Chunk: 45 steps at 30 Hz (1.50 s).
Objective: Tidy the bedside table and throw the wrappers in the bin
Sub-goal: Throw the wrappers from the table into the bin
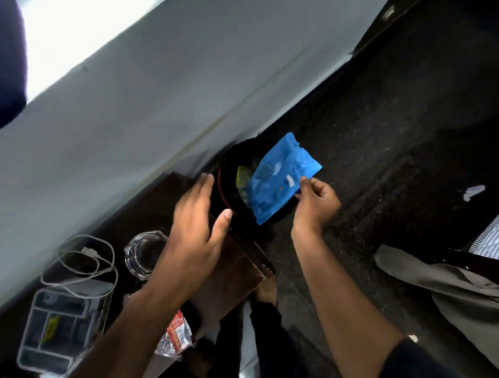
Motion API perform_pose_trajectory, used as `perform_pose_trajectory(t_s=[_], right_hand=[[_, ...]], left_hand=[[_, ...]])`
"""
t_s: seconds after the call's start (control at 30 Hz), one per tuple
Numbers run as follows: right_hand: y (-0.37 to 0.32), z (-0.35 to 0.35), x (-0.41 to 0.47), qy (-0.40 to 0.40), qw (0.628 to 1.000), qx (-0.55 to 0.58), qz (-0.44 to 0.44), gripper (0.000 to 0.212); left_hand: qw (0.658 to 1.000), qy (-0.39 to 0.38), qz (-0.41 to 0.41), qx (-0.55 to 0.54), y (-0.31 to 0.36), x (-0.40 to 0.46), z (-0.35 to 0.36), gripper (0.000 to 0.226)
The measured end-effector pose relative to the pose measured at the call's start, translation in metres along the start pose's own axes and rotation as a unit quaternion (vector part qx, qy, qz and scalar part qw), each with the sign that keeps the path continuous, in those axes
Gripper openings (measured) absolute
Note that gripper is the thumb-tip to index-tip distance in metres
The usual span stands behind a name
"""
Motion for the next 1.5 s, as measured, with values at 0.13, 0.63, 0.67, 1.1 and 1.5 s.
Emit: perform_pose_trajectory(t_s=[0.13,0.63,0.67,1.1,1.5], right_hand=[[0.006,0.006,0.004,0.007,0.998,-0.056,-0.026,0.011],[0.024,0.015,-0.03,-0.026,0.972,-0.22,-0.074,0.032],[0.021,0.016,-0.037,-0.033,0.972,-0.22,-0.08,0.03],[0.071,0.033,-0.209,-0.383,0.818,-0.401,-0.154,0.01],[0.171,0.028,-0.239,-0.366,0.695,-0.603,-0.141,0.006]], left_hand=[[1.0,-0.019,-0.004,-0.021,0.006,0.012,0.012,0.053],[0.997,-0.004,-0.047,-0.06,-0.011,-0.004,0.001,0.035],[0.997,-0.001,-0.053,-0.063,-0.013,-0.009,-0.001,0.035],[0.979,0.106,-0.165,-0.048,-0.081,-0.133,-0.063,0.035],[0.971,0.143,-0.172,-0.086,-0.111,-0.226,-0.083,0.037]])
Point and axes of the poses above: each hand's wrist, its own x-axis towards the middle knuckle, its own z-axis out of the palm, y = z × x, the point moved 6 cm from there along x, towards the middle knuckle, and after that the axes turned 14 degrees about z, right-handed, at the moved point
